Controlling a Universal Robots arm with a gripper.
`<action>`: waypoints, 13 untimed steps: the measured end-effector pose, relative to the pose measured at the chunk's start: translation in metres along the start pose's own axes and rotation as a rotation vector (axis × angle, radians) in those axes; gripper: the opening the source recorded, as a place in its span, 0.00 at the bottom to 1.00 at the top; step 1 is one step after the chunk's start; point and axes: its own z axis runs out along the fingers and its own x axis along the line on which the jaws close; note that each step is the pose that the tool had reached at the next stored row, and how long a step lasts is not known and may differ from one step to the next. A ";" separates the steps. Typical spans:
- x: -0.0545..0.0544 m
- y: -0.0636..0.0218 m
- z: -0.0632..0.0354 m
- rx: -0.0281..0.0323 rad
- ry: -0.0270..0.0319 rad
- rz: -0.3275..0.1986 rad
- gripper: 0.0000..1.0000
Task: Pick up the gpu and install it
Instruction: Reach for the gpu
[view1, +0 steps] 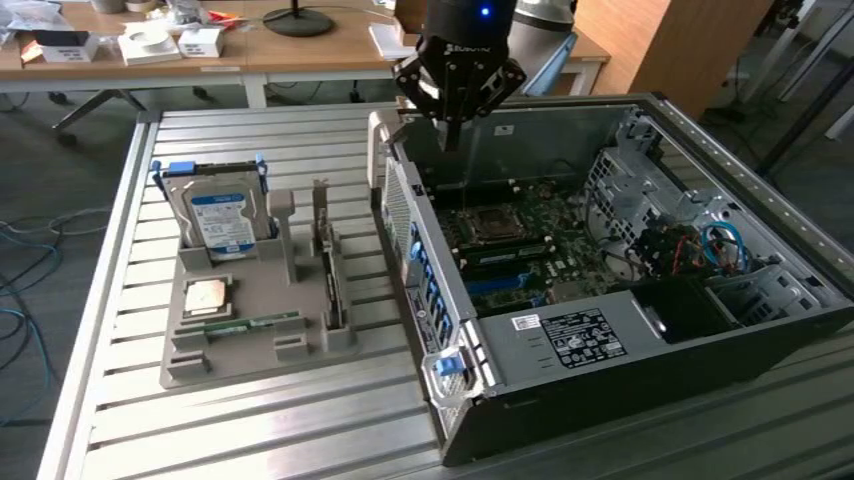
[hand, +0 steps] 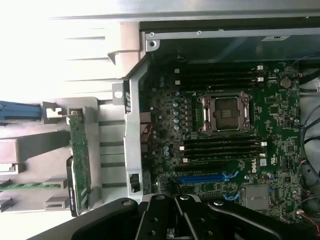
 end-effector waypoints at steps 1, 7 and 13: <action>0.002 -0.0002 0.0003 0.0001 0.0000 0.000 0.11; 0.013 -0.0011 0.0026 0.0000 -0.0001 0.000 0.11; 0.025 -0.0021 0.0049 0.0001 0.0000 0.000 0.11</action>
